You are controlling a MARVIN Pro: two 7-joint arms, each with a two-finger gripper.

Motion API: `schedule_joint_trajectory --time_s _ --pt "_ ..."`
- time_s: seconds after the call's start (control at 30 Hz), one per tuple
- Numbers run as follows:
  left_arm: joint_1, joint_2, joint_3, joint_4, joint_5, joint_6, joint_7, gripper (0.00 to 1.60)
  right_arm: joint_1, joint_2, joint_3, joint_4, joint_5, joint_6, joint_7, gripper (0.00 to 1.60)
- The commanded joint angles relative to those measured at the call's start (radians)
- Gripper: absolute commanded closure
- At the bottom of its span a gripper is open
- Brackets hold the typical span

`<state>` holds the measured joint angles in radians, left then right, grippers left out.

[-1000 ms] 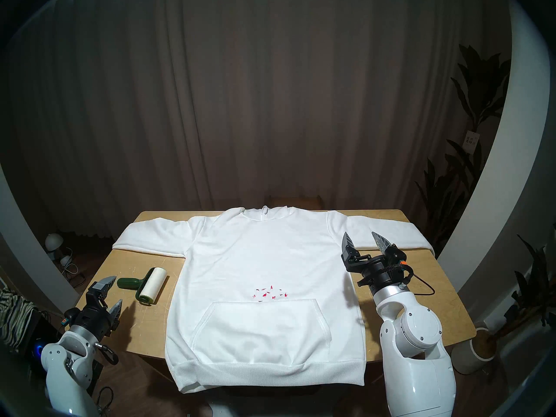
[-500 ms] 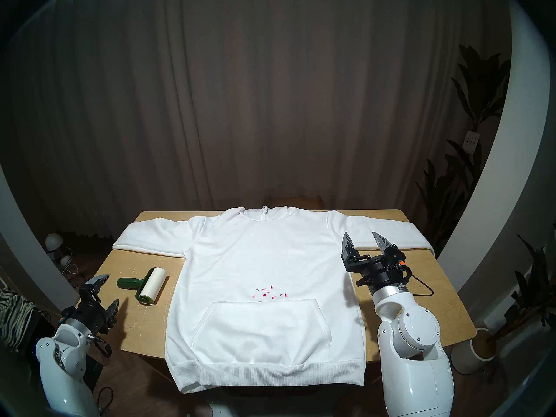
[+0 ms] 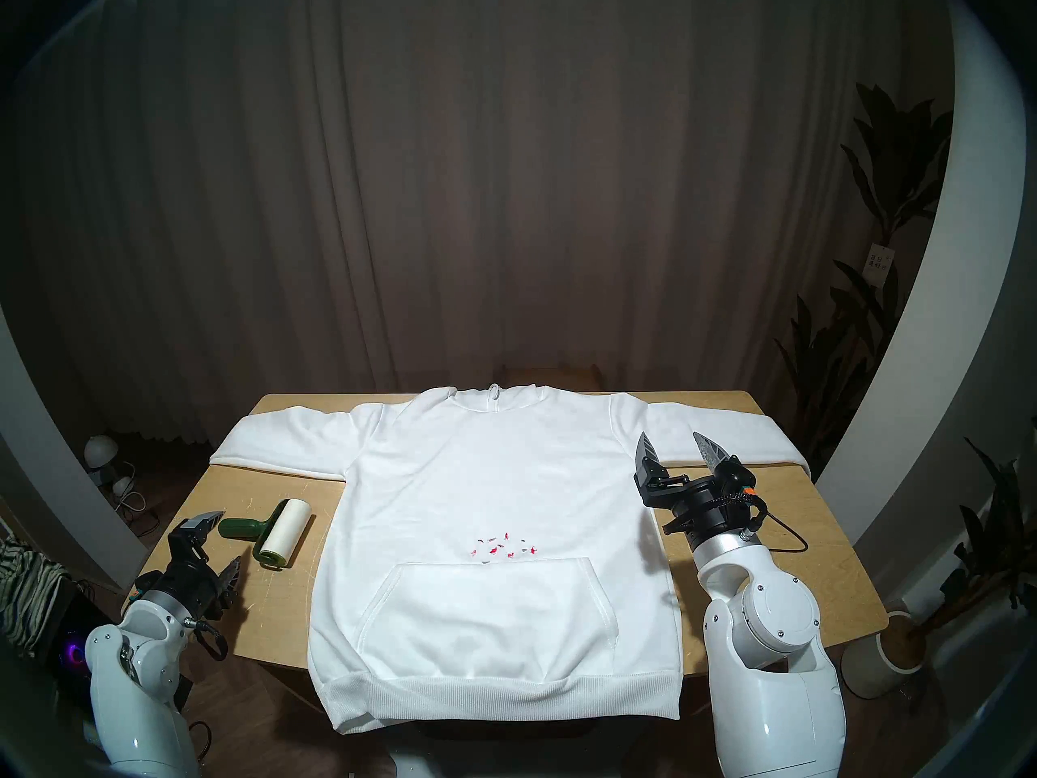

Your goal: Use the fur roller to clean a top

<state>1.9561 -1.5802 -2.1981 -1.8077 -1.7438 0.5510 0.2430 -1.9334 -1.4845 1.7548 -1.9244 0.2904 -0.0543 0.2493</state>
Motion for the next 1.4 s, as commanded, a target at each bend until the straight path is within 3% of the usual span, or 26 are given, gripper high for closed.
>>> schedule_joint_trajectory --time_s 0.0,0.83,1.37 --pt "-0.032 0.019 0.007 0.031 0.026 -0.010 -0.051 0.00 0.003 -0.001 0.003 -0.025 -0.001 -0.011 0.000 0.00" --pt "-0.139 0.093 0.075 0.211 0.074 -0.018 0.001 0.00 0.004 -0.005 0.006 -0.025 -0.003 -0.010 0.006 0.00" --pt "-0.157 0.130 0.100 0.323 0.103 -0.032 -0.034 0.00 0.006 -0.007 0.007 -0.022 -0.003 -0.009 0.011 0.00"
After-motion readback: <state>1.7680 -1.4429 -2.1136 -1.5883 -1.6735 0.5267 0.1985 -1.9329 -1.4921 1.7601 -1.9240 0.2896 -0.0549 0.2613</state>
